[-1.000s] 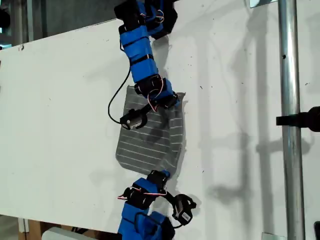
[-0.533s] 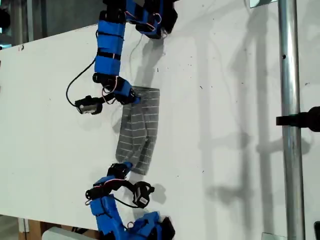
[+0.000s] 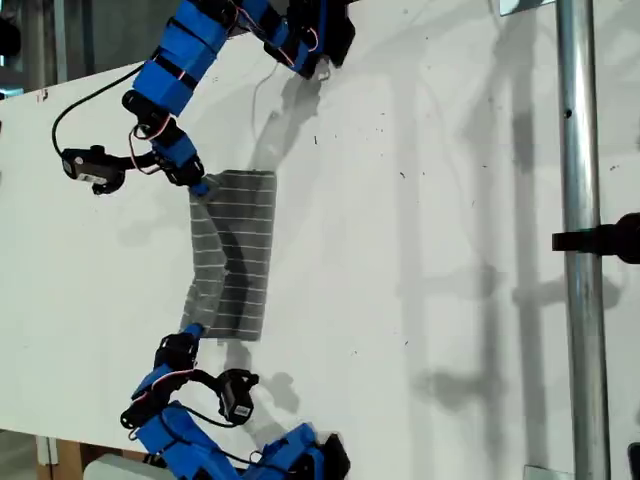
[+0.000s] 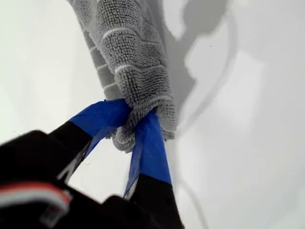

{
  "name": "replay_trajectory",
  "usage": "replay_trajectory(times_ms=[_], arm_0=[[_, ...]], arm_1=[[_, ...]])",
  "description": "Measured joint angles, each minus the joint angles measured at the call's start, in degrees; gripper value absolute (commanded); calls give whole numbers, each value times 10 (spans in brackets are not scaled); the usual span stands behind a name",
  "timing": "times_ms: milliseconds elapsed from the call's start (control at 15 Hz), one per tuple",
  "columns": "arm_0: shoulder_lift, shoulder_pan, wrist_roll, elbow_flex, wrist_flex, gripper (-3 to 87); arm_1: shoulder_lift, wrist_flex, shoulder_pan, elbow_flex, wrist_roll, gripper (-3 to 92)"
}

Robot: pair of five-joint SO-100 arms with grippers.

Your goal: Grasp corners of a towel and fold twice.

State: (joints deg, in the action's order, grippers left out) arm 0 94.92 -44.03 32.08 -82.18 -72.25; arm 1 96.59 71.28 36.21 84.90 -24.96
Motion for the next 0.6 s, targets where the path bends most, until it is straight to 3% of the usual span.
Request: replay_trajectory(times_ms=[267, 600], arm_0=[[-20, 16, 50, -131, 77, -28], [-131, 33, 83, -163, 156, -28]], arm_1=[[-4, -12, -42, 85, -31, -2], [-118, -111, -62, 170, -62, -2]])
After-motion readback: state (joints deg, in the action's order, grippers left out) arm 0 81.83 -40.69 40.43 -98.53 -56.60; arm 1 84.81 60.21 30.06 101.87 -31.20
